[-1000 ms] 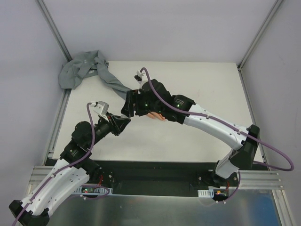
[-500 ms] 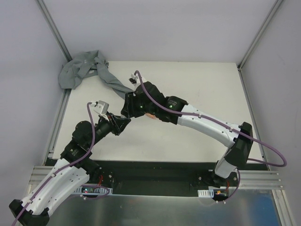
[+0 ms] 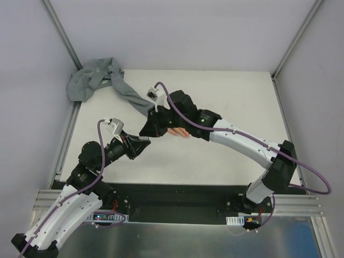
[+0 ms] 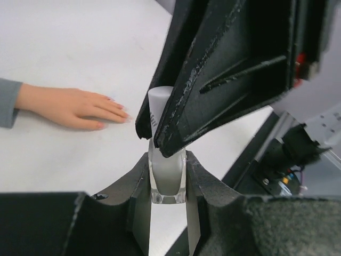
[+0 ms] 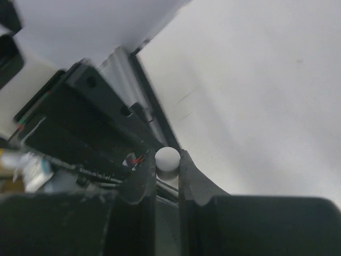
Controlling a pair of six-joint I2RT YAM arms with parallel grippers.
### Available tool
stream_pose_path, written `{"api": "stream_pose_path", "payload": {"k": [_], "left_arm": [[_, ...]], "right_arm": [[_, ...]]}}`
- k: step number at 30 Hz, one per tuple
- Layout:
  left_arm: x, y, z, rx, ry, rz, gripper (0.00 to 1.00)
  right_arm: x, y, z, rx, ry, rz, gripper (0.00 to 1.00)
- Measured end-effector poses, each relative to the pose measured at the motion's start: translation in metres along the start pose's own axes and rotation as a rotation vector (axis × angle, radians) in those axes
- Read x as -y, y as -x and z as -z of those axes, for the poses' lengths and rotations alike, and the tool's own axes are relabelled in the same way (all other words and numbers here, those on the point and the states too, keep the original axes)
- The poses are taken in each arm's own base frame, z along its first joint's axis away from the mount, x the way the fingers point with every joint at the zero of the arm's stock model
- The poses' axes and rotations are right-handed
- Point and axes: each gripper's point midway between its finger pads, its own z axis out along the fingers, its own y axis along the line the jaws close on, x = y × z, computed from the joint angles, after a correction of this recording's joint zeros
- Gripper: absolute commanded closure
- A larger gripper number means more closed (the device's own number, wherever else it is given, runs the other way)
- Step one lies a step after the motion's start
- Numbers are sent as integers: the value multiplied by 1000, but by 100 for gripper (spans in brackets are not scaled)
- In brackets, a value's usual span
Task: Paint the nails
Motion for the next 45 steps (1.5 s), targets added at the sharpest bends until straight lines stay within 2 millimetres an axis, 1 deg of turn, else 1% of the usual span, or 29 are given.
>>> {"api": "stream_pose_path", "payload": {"k": [2,3,6,9,12,15,18,19,20,21,22,23,25,28,30,34,38,39,45], "left_arm": [[12,2,3,5,-69,-4,100],[21,1,4,1,-123,2,100],[45,0,6,-1,-266,37,100],[63,4,10,-4,-364,49,100],[72,9,14,-4,-403,28,100],[71,13,16,-14,-378,-1,100],[62,17,14,-23,-310,-26,100],[57,17,12,-24,-278,-33,100],[51,17,11,-25,-246,-39,100],[45,16,10,-24,-215,-48,100],[40,16,8,-21,-191,-71,100],[37,15,7,-24,-178,-88,100],[31,12,6,-29,-148,-114,100],[18,15,4,-12,-84,-136,100],[12,18,3,2,-44,-139,100],[5,21,3,20,-4,-139,100],[2,22,3,23,11,-136,100],[2,22,3,23,12,-135,100],[2,21,3,22,14,-128,100]], "right_arm": [[-11,-3,7,-10,150,34,100],[-17,-5,13,-9,231,55,100],[-30,-10,29,-21,369,88,100],[-45,-11,42,-23,476,124,100],[-54,-9,48,-13,530,150,100],[-57,-5,48,7,530,153,99],[-52,1,43,40,457,135,86],[-50,2,40,48,425,128,70],[-47,4,37,57,381,120,61],[-45,5,34,61,331,107,54],[-43,6,31,59,280,83,45],[-42,6,29,59,234,64,40],[-41,8,27,61,142,37,35],[-33,16,30,97,-7,1,35],[-25,19,33,122,-93,-19,36],[-12,21,37,156,-234,-44,40],[-15,27,34,180,-283,-40,46],[-17,28,33,184,-289,-38,49],[-22,32,16,187,-309,-16,59]]}}
